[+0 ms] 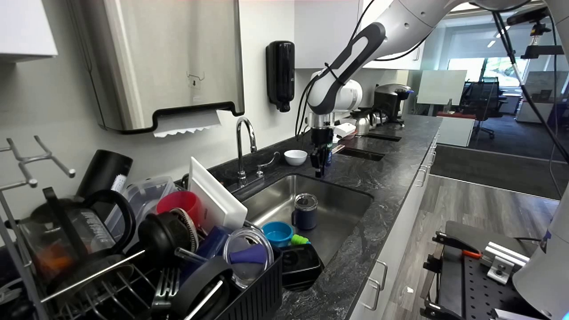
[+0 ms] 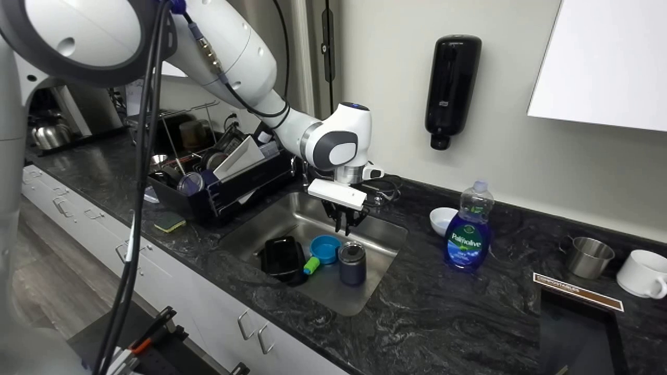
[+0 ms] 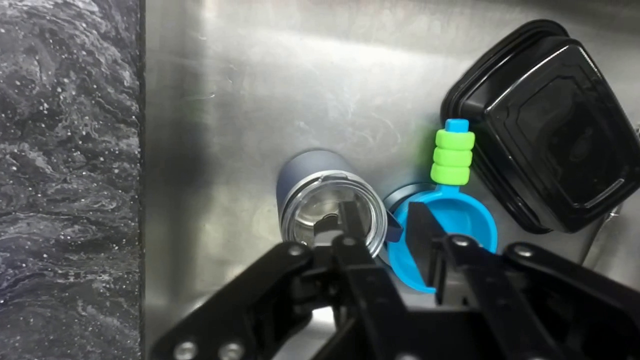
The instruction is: Put the thermos cup lid on the thermos cup in the sink
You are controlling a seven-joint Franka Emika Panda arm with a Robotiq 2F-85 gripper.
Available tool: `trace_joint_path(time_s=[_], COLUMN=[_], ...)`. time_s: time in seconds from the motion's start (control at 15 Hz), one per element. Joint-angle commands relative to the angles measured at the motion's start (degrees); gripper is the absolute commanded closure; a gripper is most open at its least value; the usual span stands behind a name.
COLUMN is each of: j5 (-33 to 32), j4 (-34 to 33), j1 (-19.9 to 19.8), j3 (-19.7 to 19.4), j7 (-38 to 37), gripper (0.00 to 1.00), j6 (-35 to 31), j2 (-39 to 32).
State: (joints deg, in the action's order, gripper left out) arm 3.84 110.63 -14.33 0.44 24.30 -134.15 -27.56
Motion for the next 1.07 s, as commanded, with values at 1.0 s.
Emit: trace_joint_path(time_s=[1.0], j5=[-0.1], j4=[-10.1], j1=[-0.8], j3=[-1.9], j7=[0.4], gripper=[0.0], j6=[11.6], j2=[-4.4])
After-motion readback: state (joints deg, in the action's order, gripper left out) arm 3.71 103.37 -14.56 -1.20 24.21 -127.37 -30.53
